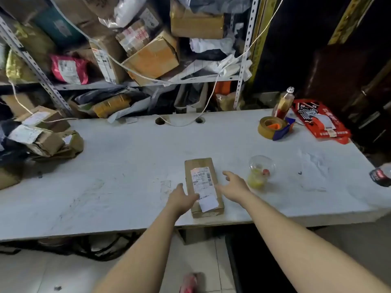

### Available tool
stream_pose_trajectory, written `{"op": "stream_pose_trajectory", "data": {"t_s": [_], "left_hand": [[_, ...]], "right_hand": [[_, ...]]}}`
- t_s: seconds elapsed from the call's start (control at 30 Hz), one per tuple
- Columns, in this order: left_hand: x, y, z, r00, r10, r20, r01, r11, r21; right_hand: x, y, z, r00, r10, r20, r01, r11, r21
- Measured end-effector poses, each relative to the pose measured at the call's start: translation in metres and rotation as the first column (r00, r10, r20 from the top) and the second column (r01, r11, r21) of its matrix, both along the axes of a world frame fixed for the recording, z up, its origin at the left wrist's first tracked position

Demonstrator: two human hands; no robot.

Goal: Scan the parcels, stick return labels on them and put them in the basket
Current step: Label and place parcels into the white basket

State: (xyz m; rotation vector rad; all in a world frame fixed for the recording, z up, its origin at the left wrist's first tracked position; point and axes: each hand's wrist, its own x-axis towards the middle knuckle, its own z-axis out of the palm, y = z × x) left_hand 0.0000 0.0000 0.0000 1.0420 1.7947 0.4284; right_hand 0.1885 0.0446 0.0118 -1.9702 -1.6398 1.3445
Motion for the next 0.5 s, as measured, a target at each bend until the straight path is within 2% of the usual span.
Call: {"op": "stream_pose_trajectory", "data": {"t_s": [0.13, 0.3, 0.5], "left_hand": [[0.000, 0.003, -0.023, 0.991, 0.047, 0.126, -0.056, 0.996, 0.072], [0.003, 0.002, -0.045, 0.952, 0.041, 0.304, -0.098, 0.980, 0.173], [-0.003, 0.005, -0.051, 0.937, -0.001, 0.350, -0.050, 0.989, 0.137]], "right_hand": [[-0.018, 0.007, -0.020, 0.999, -0.037, 0.025, 0.038, 0.998, -0.059], [-0.033, 0.004, -0.039, 0.990, -0.116, -0.082, 0.111, 0.992, -0.057], [-0.033, -0.005, -0.042, 0.964, -0.216, -0.156, 0.209, 0.976, -0.061]]}}
